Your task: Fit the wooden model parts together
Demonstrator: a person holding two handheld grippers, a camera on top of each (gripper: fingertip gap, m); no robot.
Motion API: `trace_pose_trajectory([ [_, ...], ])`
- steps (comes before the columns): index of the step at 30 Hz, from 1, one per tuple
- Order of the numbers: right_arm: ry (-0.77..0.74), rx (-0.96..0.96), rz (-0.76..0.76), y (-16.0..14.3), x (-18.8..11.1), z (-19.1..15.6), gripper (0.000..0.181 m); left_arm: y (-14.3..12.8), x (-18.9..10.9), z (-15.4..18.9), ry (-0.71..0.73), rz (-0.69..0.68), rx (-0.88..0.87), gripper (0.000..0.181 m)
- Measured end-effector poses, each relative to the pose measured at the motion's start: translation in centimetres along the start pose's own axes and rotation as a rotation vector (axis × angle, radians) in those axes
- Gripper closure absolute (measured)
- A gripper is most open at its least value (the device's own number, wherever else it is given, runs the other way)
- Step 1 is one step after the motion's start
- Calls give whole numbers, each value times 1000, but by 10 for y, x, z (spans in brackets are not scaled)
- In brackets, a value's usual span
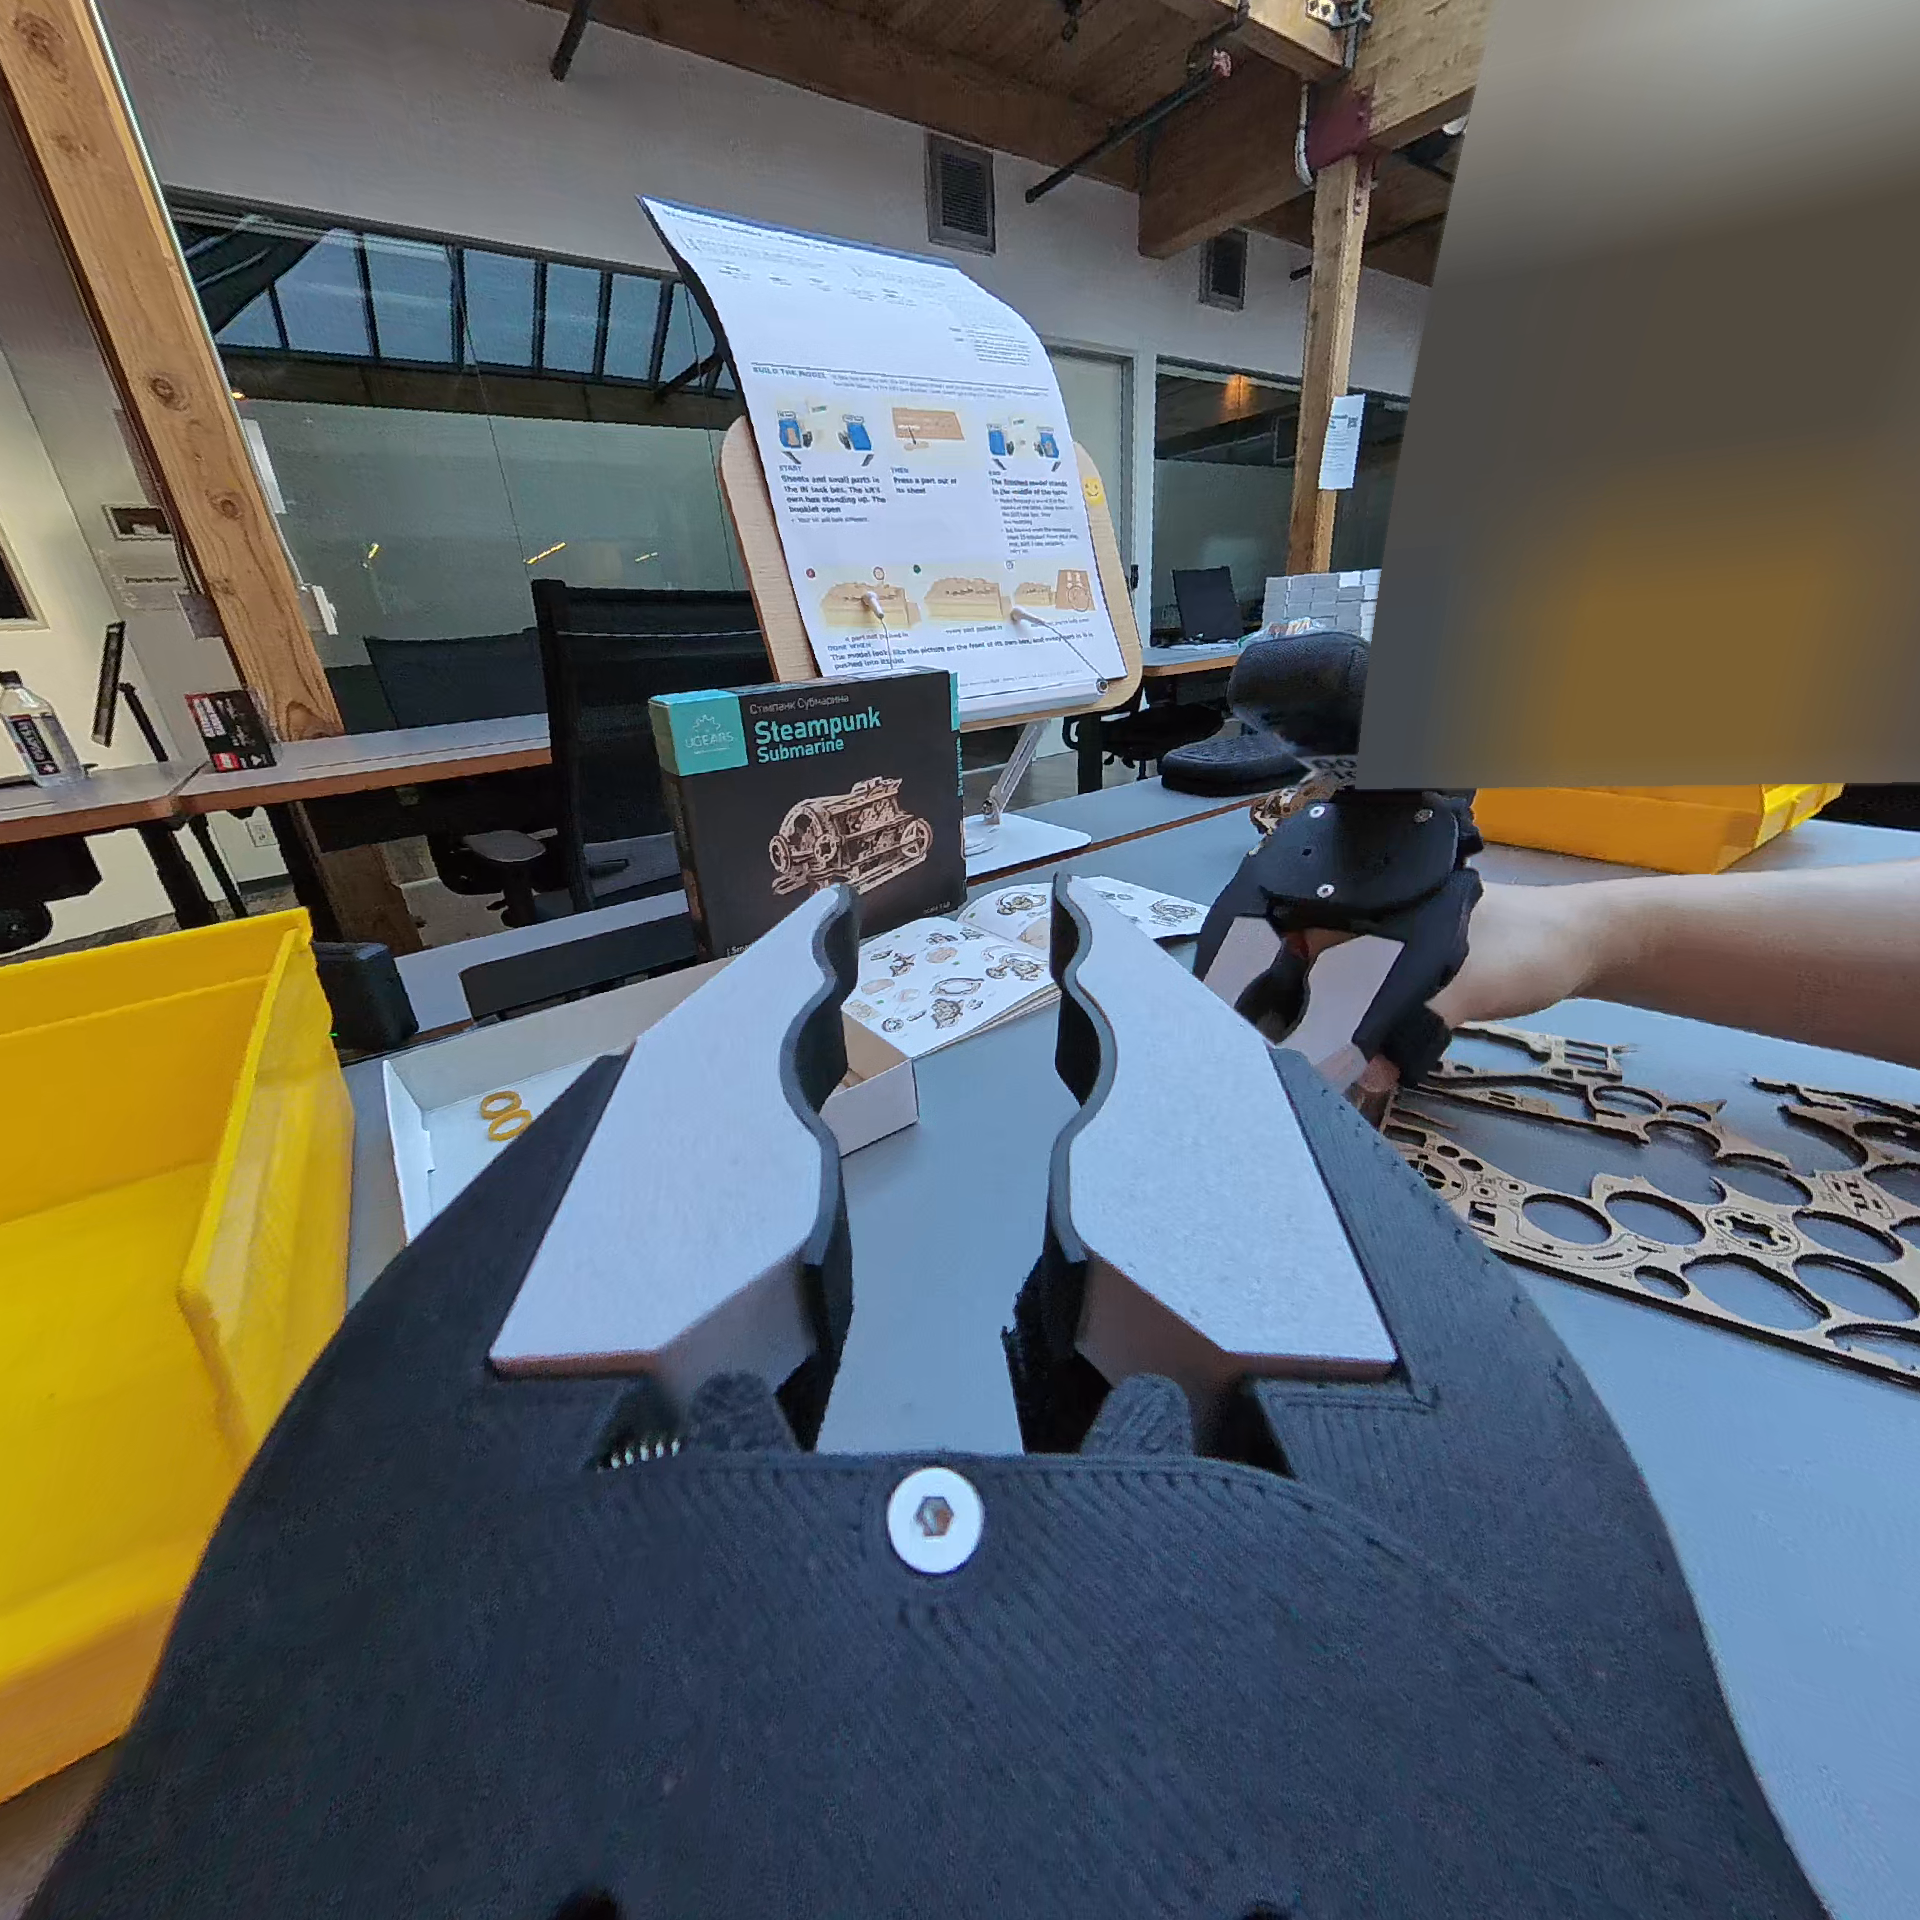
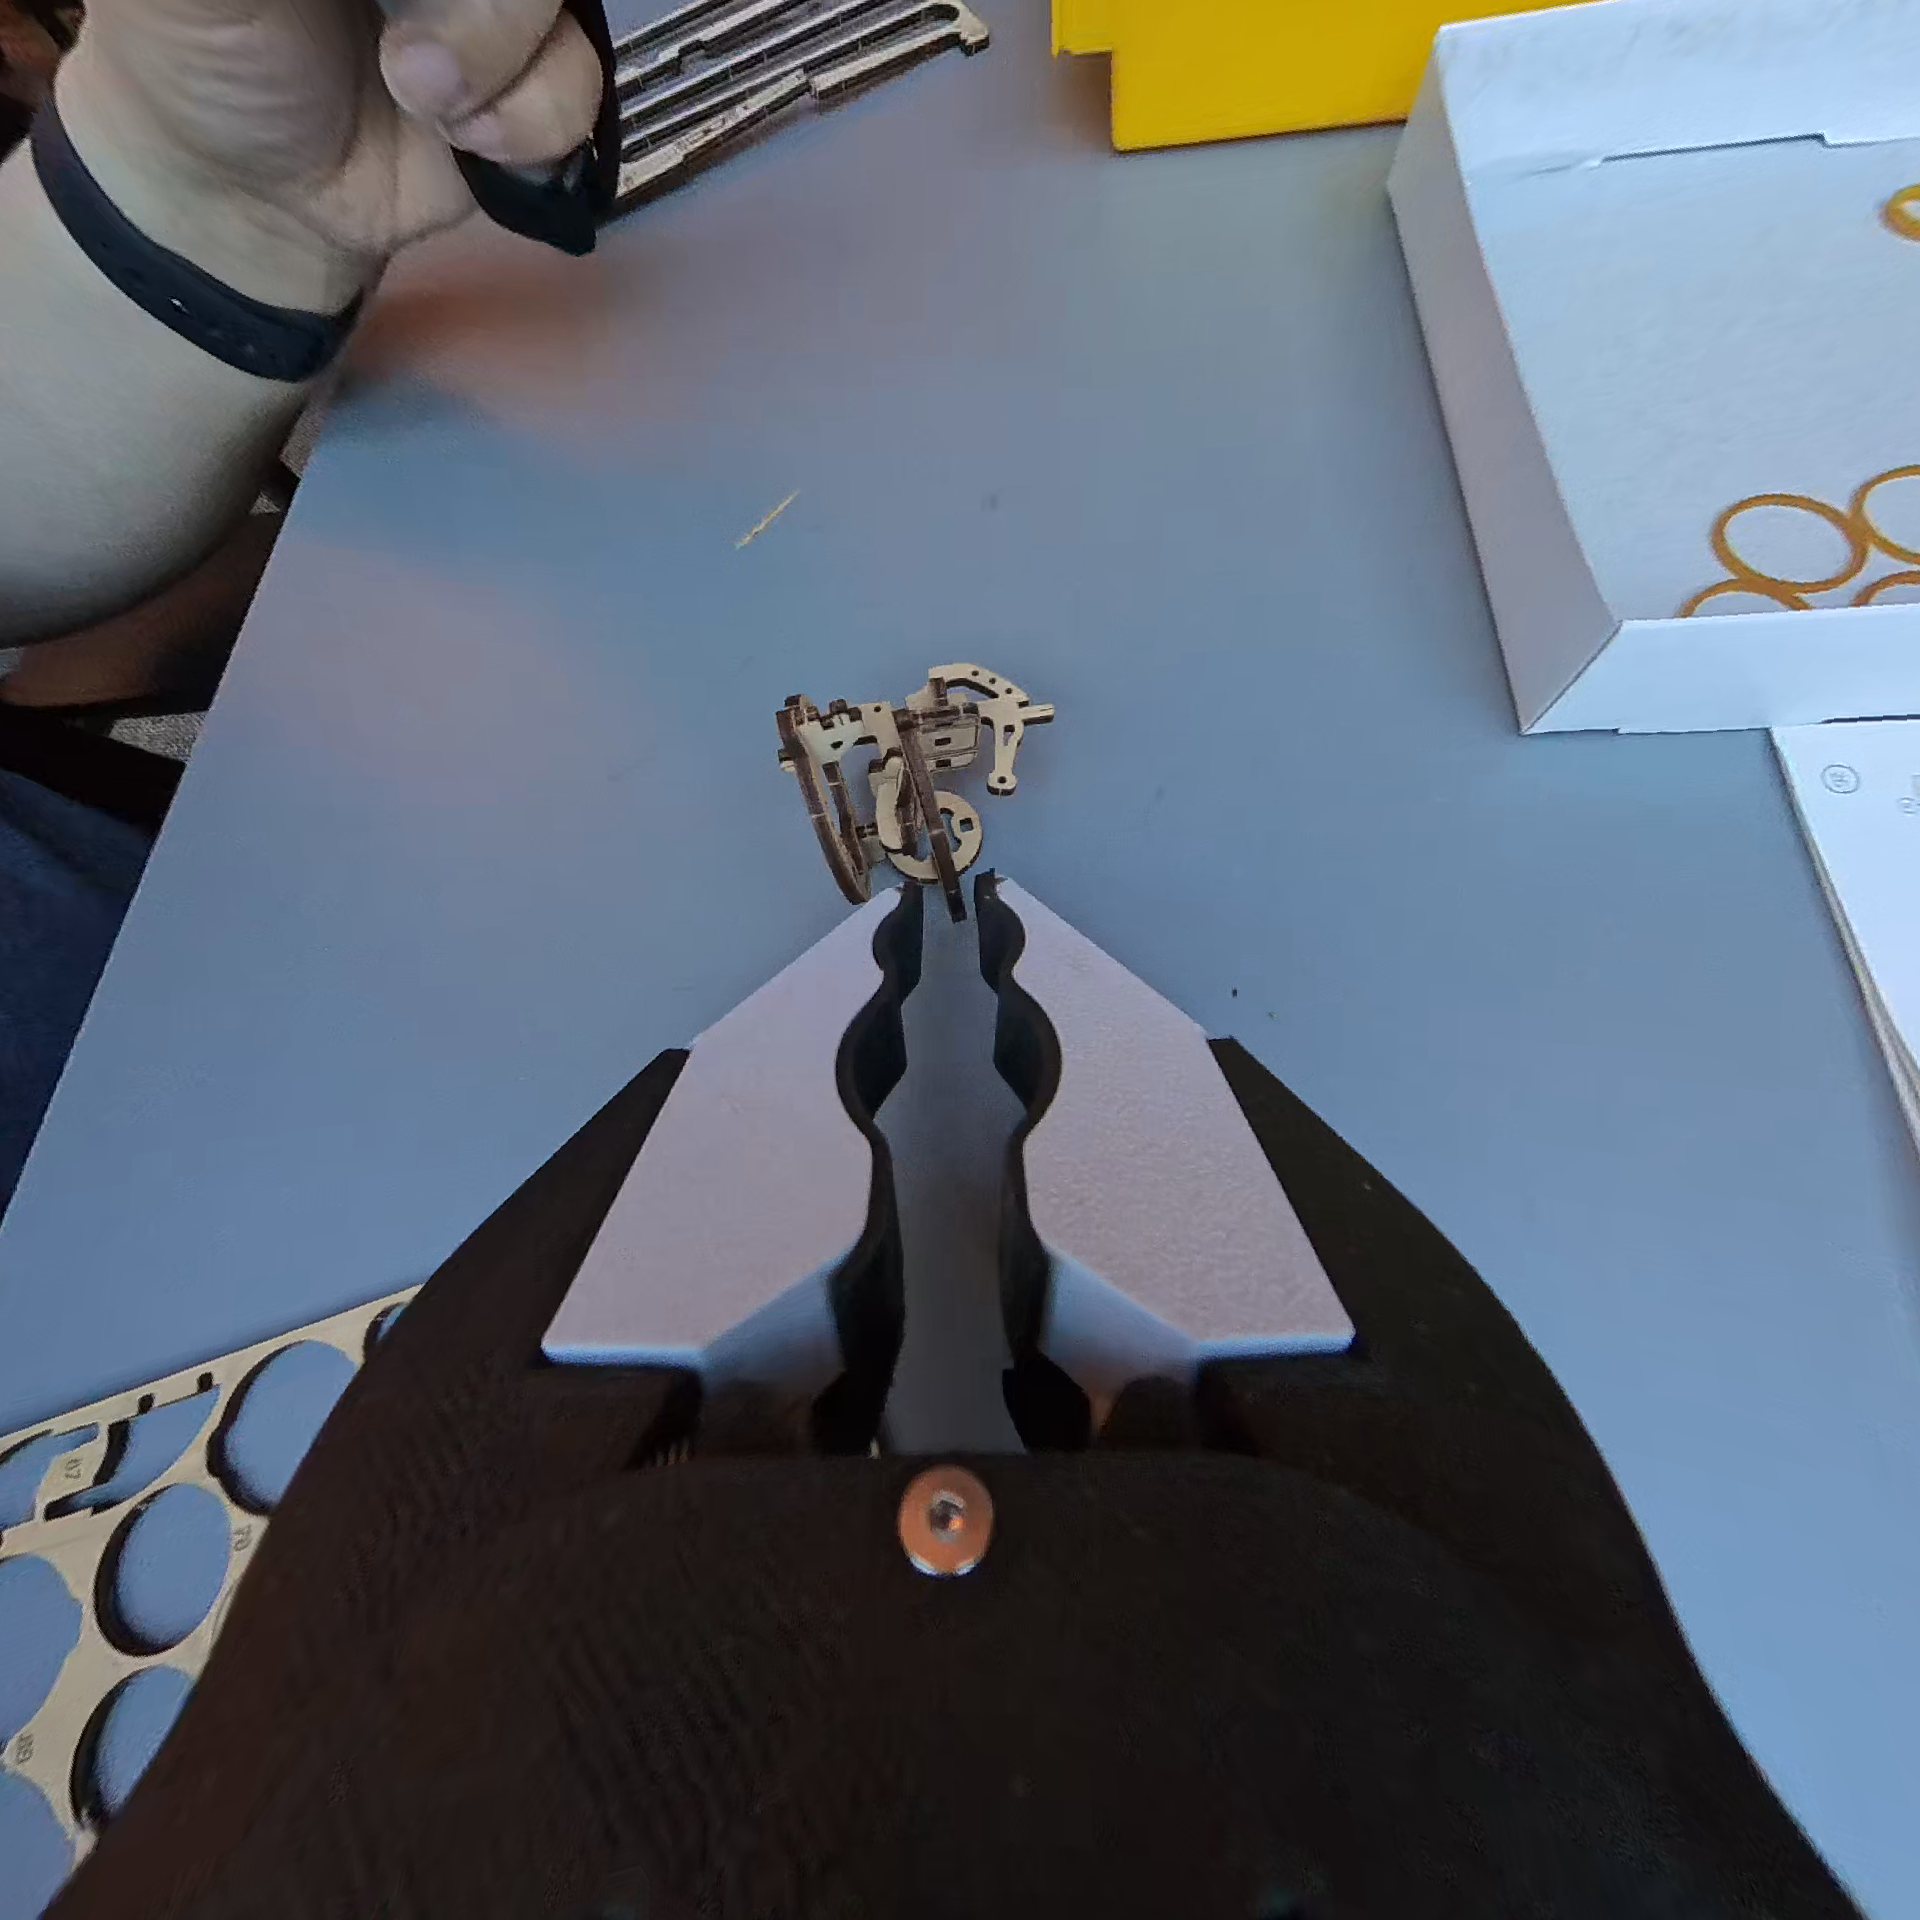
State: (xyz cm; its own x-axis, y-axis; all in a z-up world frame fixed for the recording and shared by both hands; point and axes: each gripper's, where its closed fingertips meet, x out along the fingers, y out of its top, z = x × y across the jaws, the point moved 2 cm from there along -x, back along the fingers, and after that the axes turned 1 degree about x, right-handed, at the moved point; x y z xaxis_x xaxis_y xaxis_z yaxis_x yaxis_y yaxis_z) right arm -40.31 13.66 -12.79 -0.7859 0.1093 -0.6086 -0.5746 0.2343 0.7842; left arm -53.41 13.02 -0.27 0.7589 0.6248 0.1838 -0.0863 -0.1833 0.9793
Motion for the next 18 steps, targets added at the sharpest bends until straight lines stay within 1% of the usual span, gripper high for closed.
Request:
trace_pose_trajectory([
  [2, 11, -1, -14, -1, 1, -2, 170, -1, 0, -1, 6, -1, -2, 146],
  [6, -12, -37, -52, -7, 10, 0, 169, 0, 0, -1, 6, 1, -8, 146],
  [7, -4, -29, -43, -6, 12, 0, 170, 0, 0, -1, 5, -1, -5, 146],
  [8, 2, -15, -23, -4, 14, -1, 176, -1, 0, 0, 4, -3, -2, 146],
  [10, 10, 25, 0, -1, 15, 0, 178, -2, 0, 2, -3, -6, -6, 147],
  [12, 43, 127, 8, 2, 12, 1, 180, -5, 0, 3, -5, -16, -8, 146],
  [14, 115, 284, 69, 13, 3, 0, 180, -5, -2, 3, -6, -12, -14, 146],
  [18, 296, 606, 215, 45, -33, -4, 180, 0, -7, 4, -7, 4, -21, 147],
])
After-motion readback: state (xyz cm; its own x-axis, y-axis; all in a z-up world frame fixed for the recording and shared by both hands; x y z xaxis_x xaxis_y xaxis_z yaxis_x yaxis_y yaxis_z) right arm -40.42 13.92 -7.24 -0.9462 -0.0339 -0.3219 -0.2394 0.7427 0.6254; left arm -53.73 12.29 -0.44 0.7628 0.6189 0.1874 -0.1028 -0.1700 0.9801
